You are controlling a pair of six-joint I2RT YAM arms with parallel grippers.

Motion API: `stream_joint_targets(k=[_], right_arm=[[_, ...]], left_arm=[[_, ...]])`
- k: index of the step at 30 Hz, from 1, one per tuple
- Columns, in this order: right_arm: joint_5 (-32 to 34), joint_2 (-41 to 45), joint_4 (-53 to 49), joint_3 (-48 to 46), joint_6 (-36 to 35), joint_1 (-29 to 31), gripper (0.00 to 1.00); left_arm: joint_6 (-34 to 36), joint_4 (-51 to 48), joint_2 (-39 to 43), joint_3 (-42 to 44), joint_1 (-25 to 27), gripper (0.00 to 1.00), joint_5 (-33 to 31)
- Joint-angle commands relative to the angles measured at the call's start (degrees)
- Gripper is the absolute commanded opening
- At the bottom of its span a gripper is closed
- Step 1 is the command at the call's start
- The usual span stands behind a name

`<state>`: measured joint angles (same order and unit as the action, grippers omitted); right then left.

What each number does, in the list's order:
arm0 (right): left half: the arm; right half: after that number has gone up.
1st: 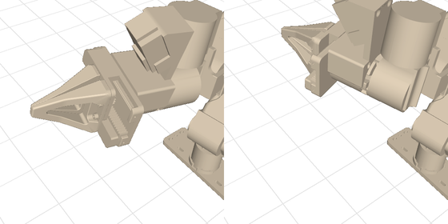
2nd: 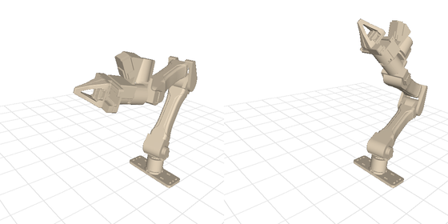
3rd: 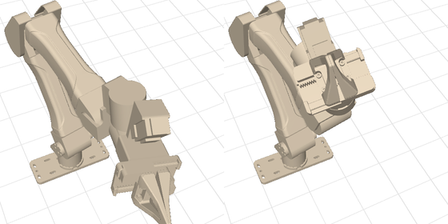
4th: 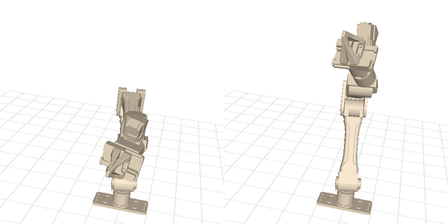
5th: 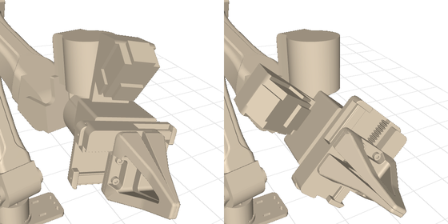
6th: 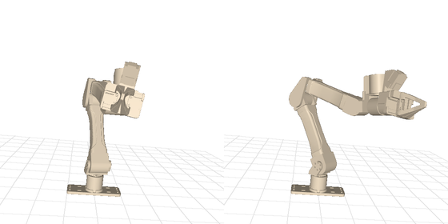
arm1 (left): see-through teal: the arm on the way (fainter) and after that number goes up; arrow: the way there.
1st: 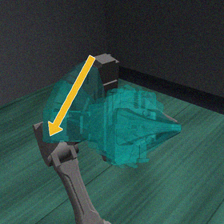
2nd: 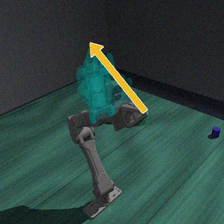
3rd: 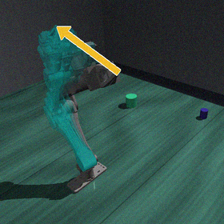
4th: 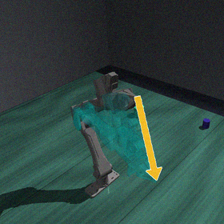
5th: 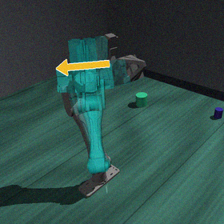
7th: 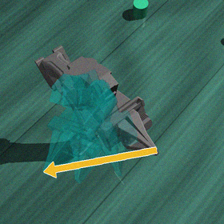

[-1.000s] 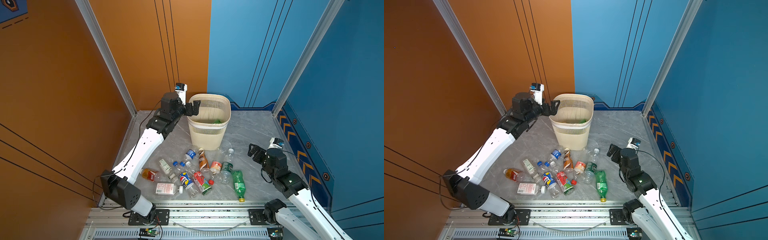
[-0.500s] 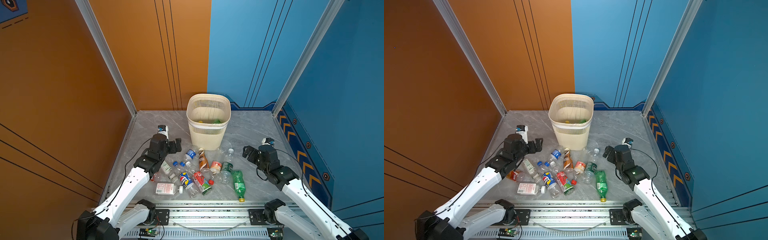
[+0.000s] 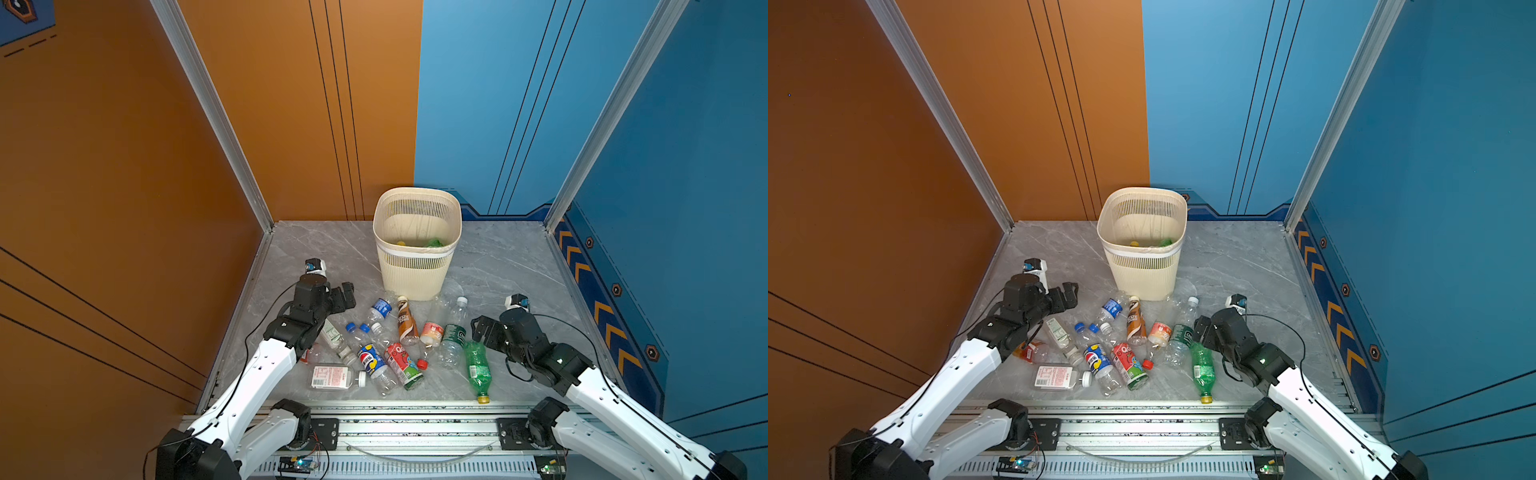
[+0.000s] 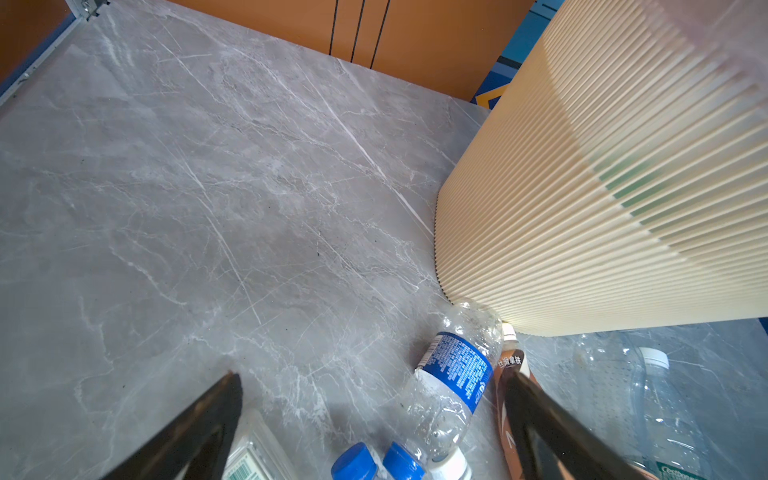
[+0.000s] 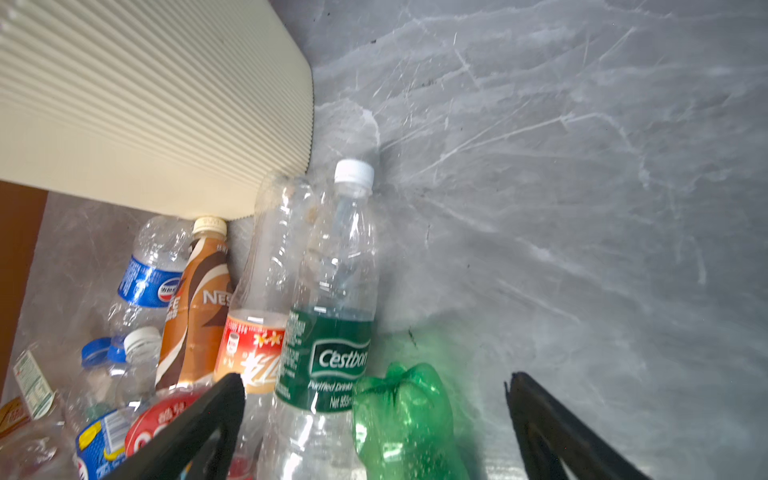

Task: Put the plastic bottles in the bin
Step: 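Withdraw the left gripper while the right gripper lowers onto another green soda bottle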

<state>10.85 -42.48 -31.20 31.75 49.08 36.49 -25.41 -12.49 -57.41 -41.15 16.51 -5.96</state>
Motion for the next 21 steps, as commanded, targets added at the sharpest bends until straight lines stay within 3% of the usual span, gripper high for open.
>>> stream_joint_targets(k=[1, 8, 16, 21], right_arm=[[1.98, 3.18, -6.72, -3.65, 8.06, 5.79, 1.0], [6.64, 0.84, -7.38, -6.1, 13.92, 15.29, 1.0], [8.44, -9.21, -1.48, -4.72, 11.48, 15.87, 0.99], [8.58, -13.68, 1.88, -5.22, 11.61, 15.84, 0.9]], left_arm=[[-0.52, 1.15, -1.07, -0.78, -0.6, 0.99, 1.71], [-1.61, 3.34, -2.05, -0.34, -0.87, 0.99, 2.79], [-1.29, 2.12, -0.98, -0.74, -1.44, 0.99, 2.81], [-1.26, 2.16, -0.17, -0.39, -1.91, 1.0, 2.87]])
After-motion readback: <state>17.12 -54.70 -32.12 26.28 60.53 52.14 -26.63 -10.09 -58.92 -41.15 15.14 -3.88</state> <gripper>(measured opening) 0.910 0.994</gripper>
